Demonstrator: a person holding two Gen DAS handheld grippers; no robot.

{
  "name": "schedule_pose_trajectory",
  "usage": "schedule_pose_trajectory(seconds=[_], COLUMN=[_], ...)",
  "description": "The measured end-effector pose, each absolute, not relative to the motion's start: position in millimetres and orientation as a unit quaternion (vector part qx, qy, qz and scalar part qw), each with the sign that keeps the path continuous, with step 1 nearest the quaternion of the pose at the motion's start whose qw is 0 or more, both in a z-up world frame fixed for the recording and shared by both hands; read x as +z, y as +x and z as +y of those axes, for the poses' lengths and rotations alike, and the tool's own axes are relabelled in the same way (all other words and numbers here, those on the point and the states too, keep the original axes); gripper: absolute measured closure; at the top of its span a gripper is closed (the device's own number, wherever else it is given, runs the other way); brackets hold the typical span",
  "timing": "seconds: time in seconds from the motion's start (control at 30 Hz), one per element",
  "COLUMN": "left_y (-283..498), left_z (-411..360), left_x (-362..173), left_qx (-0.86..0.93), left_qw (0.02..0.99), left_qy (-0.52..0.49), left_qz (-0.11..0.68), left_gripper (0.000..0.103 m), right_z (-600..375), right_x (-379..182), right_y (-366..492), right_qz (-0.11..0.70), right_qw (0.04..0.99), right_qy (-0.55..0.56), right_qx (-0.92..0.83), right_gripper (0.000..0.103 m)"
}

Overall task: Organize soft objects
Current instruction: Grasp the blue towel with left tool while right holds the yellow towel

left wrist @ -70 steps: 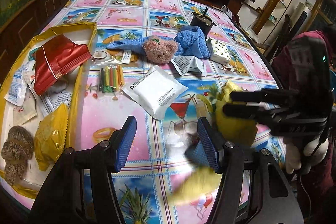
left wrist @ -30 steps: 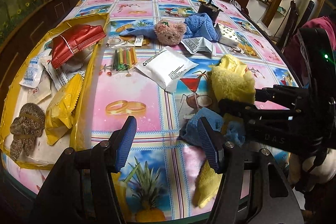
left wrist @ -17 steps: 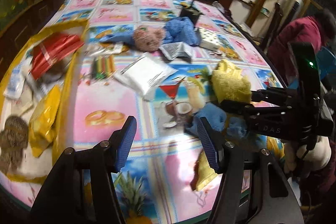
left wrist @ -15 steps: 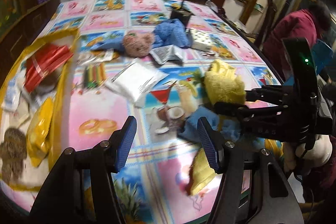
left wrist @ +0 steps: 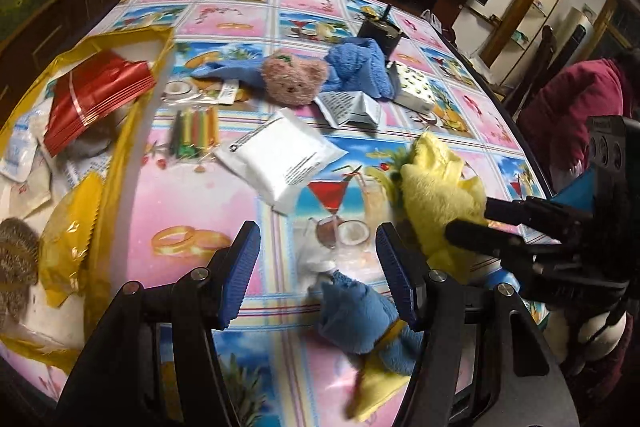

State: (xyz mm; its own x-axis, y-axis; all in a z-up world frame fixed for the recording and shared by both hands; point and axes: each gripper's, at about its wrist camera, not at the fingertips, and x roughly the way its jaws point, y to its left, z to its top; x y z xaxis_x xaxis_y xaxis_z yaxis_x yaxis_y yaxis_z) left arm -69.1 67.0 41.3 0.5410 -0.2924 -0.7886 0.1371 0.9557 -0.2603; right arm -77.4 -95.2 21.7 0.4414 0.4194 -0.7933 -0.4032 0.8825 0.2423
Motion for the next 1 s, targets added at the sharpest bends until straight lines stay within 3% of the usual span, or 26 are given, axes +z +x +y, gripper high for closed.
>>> schedule_pose_trajectory(seconds=[0.2, 0.27, 0.3, 0.47, 0.7, 1.0], left_y=[-81, -88, -91, -104, -96, -98], left_z=[63, 57, 56, 63, 39, 15], left_x=[36, 38, 37, 27, 20, 22], left_qx=[-0.16, -0.169, -0.165, -0.134, -0.157, -0.198], left_qw=[0.866, 0.867, 0.867, 0.853, 0.835, 0.825], left_qy=[-0.092, -0.08, -0.074, -0.101, -0.117, -0.104], left_qz=[0.464, 0.461, 0.464, 0.494, 0.514, 0.519], left_gripper=[0.043, 0.043, 0.042, 0.042, 0.037, 0.037], right_z=[-87, -82, -80, -85, -92, -110], right_x=[8, 3, 4, 9, 5, 3], right_y=[-66, -66, -69, -79, -84, -79], right_qz=[0.5, 0.507, 0.502, 0.496, 0.497, 0.496], right_qw=[0.834, 0.833, 0.837, 0.846, 0.846, 0.85], right_qy=[0.023, 0.003, -0.013, -0.068, -0.053, -0.006], right_qx=[0.232, 0.223, 0.217, 0.181, 0.186, 0.177], right_gripper=[0.048, 0.05, 0.057, 0.058, 0.058, 0.058])
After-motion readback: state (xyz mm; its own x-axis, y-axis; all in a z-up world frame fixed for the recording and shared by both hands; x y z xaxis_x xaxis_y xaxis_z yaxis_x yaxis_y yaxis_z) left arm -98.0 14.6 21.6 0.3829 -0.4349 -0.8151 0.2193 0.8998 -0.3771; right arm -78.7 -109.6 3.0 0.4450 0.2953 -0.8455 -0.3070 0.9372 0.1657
